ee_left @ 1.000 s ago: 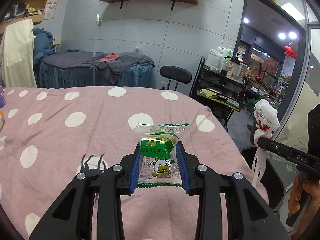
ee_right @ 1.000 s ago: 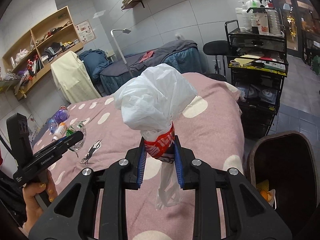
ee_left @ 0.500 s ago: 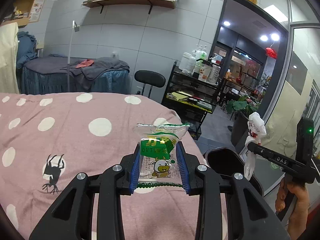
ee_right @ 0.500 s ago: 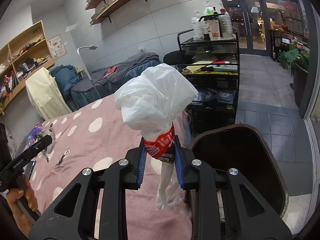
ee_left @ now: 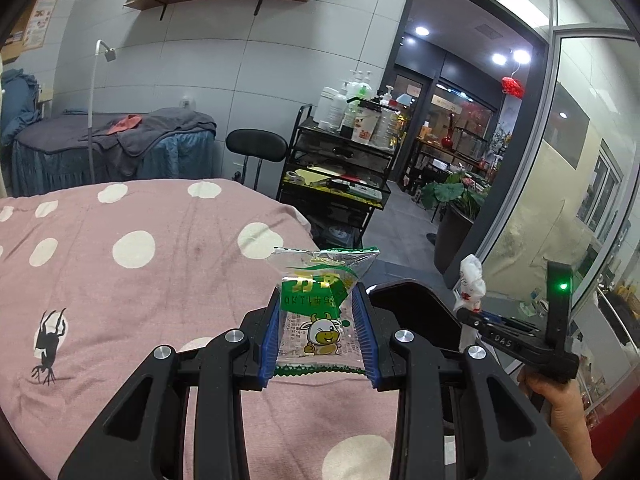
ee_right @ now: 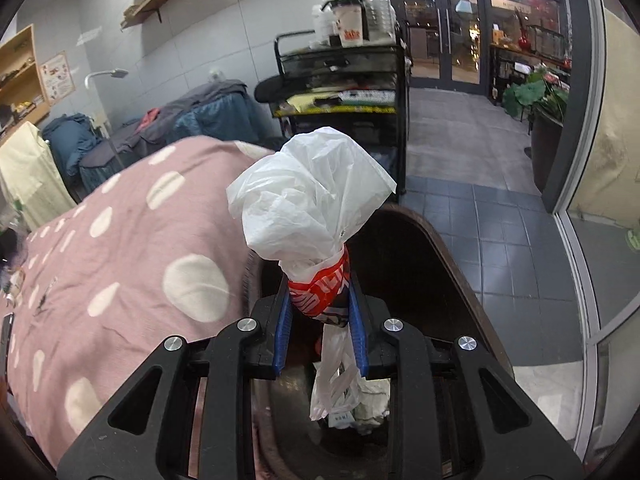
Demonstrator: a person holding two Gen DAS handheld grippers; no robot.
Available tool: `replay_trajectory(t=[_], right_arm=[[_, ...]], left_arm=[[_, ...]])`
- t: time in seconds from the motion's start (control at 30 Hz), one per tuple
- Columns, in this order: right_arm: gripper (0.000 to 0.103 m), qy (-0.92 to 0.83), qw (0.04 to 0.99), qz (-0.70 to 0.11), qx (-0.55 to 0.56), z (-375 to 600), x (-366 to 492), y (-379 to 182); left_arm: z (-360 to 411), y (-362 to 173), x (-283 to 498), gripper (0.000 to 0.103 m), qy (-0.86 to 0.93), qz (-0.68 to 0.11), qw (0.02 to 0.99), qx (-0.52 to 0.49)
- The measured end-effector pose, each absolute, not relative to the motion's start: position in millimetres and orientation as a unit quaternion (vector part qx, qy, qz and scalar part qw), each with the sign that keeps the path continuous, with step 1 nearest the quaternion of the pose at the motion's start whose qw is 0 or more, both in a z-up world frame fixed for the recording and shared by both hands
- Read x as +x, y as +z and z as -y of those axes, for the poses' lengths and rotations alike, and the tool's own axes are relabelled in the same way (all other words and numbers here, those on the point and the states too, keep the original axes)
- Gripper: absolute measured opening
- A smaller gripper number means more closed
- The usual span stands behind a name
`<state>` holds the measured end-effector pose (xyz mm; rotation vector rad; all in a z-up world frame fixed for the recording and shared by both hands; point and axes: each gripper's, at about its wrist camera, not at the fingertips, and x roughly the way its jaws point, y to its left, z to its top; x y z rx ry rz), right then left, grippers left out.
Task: Collect trash
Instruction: 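Open the right tool to drop the plastic bag into the bin, then lower the candy packet into the bin and open the left tool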
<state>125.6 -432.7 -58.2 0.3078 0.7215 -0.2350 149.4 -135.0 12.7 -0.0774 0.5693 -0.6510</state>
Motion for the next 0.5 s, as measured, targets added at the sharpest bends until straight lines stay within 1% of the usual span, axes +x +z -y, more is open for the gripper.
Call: replay_trajectory(t=[0.13, 0.2, 0.23, 0.27, 0.3, 0.33, 0.37, 0.43, 0.47, 0.5], right_arm=[[0.026, -0.122, 0.905, -0.374, 0.160, 439.8, 130.2, -84.6], [0.030, -0.128, 0.900, -0.383, 0.164, 441.5, 132.0, -95.2], [0.037, -0.129, 0.896, -0.390, 0.168, 443.6, 132.7, -100.9], [0.049, -0.132, 0.893, -0.394, 0.171, 445.4, 132.8, -105.7], [0.055, -0.136, 0.891, -0.395, 0.176, 445.7, 132.0, -108.5], [0.064, -0.139, 0.891, -0.392, 0.182, 446.8, 129.3, -110.4], [0.067, -0.140, 0.891, -0.389, 0.187, 447.7, 126.4, -111.1], [0.070, -0.143, 0.891, -0.389, 0.184, 446.3, 124.0, -112.0], [0.074, -0.144, 0.891, -0.388, 0.185, 446.0, 121.5, -111.9], [0.076, -0.145, 0.892, -0.385, 0.189, 445.8, 118.3, -111.0]], left_arm=[[147.5, 11.4, 146.6, 0.033, -0.325, -0.278, 0.903, -0.029], [153.3, 10.3, 146.0, 0.033, -0.329, -0.281, 0.901, -0.027], [155.2, 9.9, 145.5, 0.033, -0.331, -0.282, 0.900, -0.026], [158.0, 9.2, 145.4, 0.033, -0.333, -0.284, 0.899, -0.026], [160.3, 8.6, 145.1, 0.033, -0.335, -0.285, 0.897, -0.025], [161.8, 8.2, 145.3, 0.033, -0.337, -0.287, 0.897, -0.025], [163.8, 7.5, 144.8, 0.033, -0.339, -0.288, 0.895, -0.023], [168.1, 6.3, 144.2, 0.033, -0.343, -0.290, 0.893, -0.022], [170.4, 5.1, 143.8, 0.033, -0.347, -0.292, 0.891, -0.023], [172.9, 4.6, 144.1, 0.033, -0.350, -0.295, 0.889, -0.024]])
